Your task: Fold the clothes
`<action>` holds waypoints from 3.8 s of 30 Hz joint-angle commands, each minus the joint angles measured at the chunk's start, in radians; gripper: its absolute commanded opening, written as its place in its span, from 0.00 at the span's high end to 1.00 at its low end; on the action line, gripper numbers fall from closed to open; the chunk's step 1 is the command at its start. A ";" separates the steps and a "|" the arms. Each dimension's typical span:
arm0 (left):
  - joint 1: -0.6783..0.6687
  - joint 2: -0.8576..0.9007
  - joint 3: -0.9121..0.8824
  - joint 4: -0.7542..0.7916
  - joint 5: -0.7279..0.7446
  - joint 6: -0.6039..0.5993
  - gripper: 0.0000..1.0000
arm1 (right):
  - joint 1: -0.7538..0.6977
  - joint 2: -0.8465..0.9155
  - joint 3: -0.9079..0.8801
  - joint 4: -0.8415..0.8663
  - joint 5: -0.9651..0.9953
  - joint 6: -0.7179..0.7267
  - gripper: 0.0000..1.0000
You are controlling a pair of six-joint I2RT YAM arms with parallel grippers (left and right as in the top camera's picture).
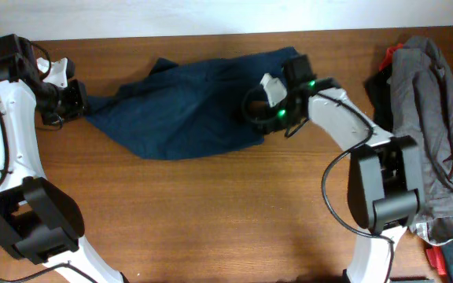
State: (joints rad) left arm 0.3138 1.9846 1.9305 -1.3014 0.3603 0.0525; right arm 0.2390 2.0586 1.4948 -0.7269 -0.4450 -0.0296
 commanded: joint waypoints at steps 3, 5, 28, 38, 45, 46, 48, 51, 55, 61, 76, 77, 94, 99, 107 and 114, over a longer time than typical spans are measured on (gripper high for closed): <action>0.006 -0.044 0.029 0.000 0.043 0.015 0.98 | 0.016 0.007 -0.026 -0.081 0.032 0.122 0.37; 0.006 -0.044 0.029 0.005 0.043 0.016 0.98 | 0.016 0.008 -0.029 -0.096 0.038 0.178 0.36; 0.004 -0.044 0.029 0.016 0.043 0.015 0.98 | 0.056 0.011 -0.118 0.114 0.090 0.664 0.40; 0.004 -0.046 0.031 0.008 0.043 0.016 1.00 | 0.047 -0.044 -0.106 0.138 0.087 0.420 0.96; 0.004 -0.083 0.050 -0.063 0.043 0.016 1.00 | -0.010 -0.322 -0.019 -0.234 0.148 0.269 0.96; 0.004 -0.092 0.050 -0.071 0.042 0.016 1.00 | -0.022 -0.362 0.003 -0.296 0.147 0.269 0.96; 0.004 -0.109 0.050 -0.081 0.035 0.016 1.00 | -0.045 -0.428 0.046 -0.391 0.148 0.268 0.96; 0.004 -0.122 0.050 -0.080 0.036 0.016 1.00 | -0.079 -0.492 0.083 -0.431 0.147 0.245 0.96; 0.003 -0.116 0.050 -0.063 0.035 0.016 1.00 | -0.111 -0.489 0.091 -0.410 0.147 0.243 0.96; -0.011 -0.086 0.044 -0.024 0.030 0.017 1.00 | -0.115 -0.354 0.091 -0.334 0.142 0.243 0.96; -0.174 0.016 -0.119 0.106 -0.067 0.016 1.00 | -0.114 -0.072 0.091 -0.239 -0.109 -0.036 0.56; -0.175 0.016 -0.119 0.116 -0.077 0.016 1.00 | -0.115 -0.080 0.091 -0.263 -0.108 -0.047 0.55; -0.169 0.016 -0.119 0.141 -0.099 0.016 1.00 | -0.018 -0.089 -0.031 -0.401 -0.068 0.027 0.30; -0.169 0.016 -0.119 0.142 -0.099 0.016 0.99 | 0.068 -0.088 -0.138 -0.175 -0.067 0.210 0.24; -0.169 0.016 -0.119 0.134 -0.095 0.016 1.00 | 0.171 -0.087 -0.256 0.130 -0.034 0.510 0.39; -0.169 0.016 -0.119 0.115 -0.095 0.016 0.99 | 0.205 -0.105 -0.233 0.169 -0.118 0.355 0.94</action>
State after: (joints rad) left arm 0.1406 2.0087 1.8076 -1.1751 0.2680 0.0563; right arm 0.4316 1.9919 1.2427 -0.5339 -0.5026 0.3824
